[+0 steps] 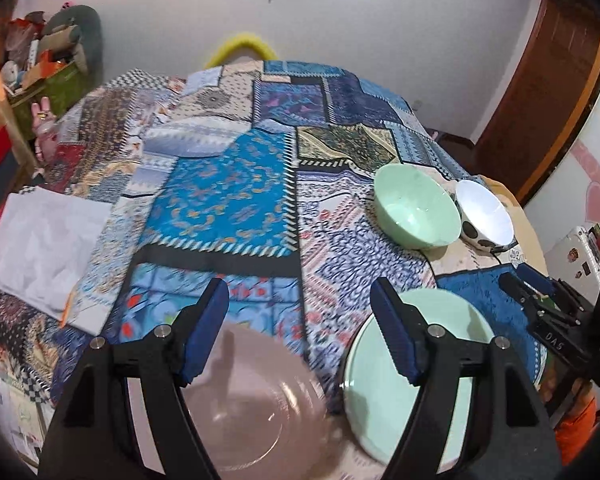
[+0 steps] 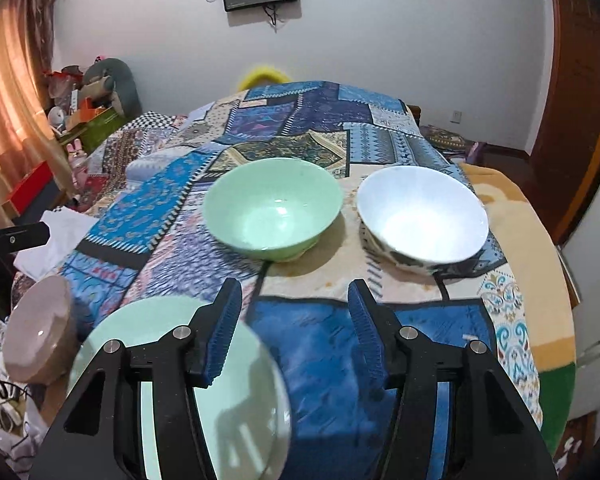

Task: Organize plates and bowls
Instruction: 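Lower the pink bowl onto the quilt and open both tools, then reach both tools to the mint green bowl and close them on its rim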

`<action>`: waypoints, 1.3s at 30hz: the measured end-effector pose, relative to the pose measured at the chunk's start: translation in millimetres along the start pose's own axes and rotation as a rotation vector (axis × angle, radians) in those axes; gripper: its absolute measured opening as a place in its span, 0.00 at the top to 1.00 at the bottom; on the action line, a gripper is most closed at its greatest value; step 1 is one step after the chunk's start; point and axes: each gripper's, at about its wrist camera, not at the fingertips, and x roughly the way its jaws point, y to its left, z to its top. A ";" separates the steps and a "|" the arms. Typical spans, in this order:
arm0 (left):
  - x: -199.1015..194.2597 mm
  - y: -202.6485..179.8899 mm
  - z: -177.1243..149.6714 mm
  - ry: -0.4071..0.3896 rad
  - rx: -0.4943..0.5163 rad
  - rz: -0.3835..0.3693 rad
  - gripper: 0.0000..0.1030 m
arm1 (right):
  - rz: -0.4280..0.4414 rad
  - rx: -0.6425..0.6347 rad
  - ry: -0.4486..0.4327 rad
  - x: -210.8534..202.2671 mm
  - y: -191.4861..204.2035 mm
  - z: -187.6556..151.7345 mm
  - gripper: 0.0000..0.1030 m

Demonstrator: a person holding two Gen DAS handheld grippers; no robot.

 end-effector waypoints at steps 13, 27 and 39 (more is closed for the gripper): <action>82.2 -39.9 47.4 0.071 0.097 0.032 0.29 | 0.053 0.041 0.088 64.3 -19.0 26.3 0.51; 128.4 -73.2 55.3 0.127 0.177 0.023 0.29 | 0.115 0.126 0.233 107.8 -24.5 37.4 0.68; 155.1 -78.7 65.7 0.132 0.208 0.061 0.29 | 0.194 0.053 0.239 112.0 -16.4 40.1 0.75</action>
